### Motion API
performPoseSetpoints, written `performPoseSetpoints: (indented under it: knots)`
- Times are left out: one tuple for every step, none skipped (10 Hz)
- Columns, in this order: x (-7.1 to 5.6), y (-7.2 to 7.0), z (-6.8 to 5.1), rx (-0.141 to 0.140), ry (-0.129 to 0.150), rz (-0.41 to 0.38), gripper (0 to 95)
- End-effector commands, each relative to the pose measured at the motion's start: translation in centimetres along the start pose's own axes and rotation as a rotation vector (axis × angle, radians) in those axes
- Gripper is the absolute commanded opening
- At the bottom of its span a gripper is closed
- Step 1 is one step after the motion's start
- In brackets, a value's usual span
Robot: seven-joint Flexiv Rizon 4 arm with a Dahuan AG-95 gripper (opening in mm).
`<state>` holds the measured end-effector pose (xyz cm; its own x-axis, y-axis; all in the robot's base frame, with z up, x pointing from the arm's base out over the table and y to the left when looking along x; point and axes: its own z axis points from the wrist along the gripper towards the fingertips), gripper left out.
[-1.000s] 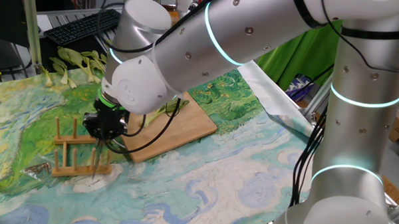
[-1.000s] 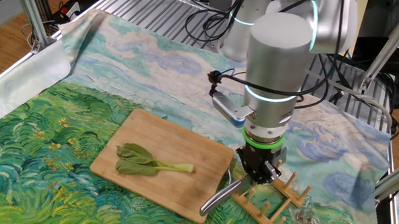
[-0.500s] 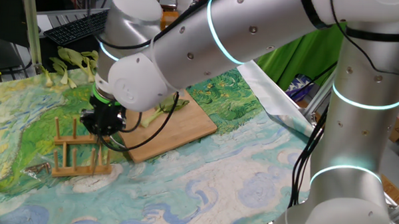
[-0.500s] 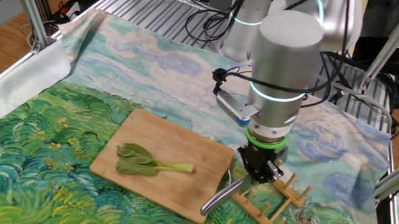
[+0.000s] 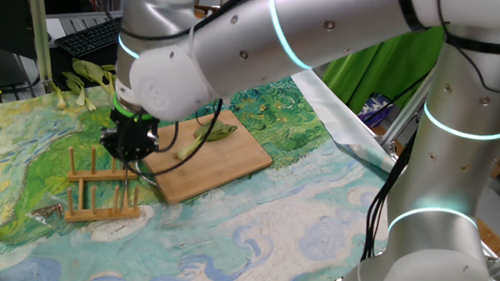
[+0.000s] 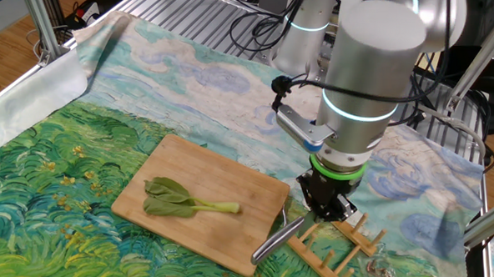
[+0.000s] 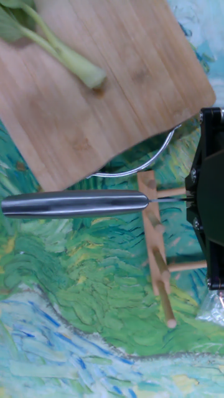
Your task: Chop the pakchoi
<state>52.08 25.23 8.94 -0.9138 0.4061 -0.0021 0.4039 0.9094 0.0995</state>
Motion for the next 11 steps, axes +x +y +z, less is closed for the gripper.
performPoseSetpoints:
  knots:
    - [-0.4,0.3,-0.7,0.012,0.011,-0.002,0.0]
    - [-0.5,0.2,-1.7,0.02,0.03,-0.005,0.0]
    - [-0.7,0.2,-2.3,0.021,0.039,-0.003,0.0]
    - [-0.8,0.2,-2.9,0.031,0.047,-0.006,0.0]
    - [-1.1,0.3,-3.5,0.044,0.05,-0.009,0.0]
    - [-1.5,0.3,-4.0,0.053,0.063,-0.001,0.0]
    - [-1.6,0.3,-4.3,0.057,0.07,0.009,0.0]
    - [-1.6,0.2,-4.6,0.058,0.071,0.018,0.0]
    - [-1.5,0.2,-4.7,0.058,0.069,0.023,0.0]
    - [-1.5,0.1,-4.7,0.055,0.068,0.027,0.0]
    - [-1.5,0.1,-4.9,0.055,0.067,0.029,0.0]
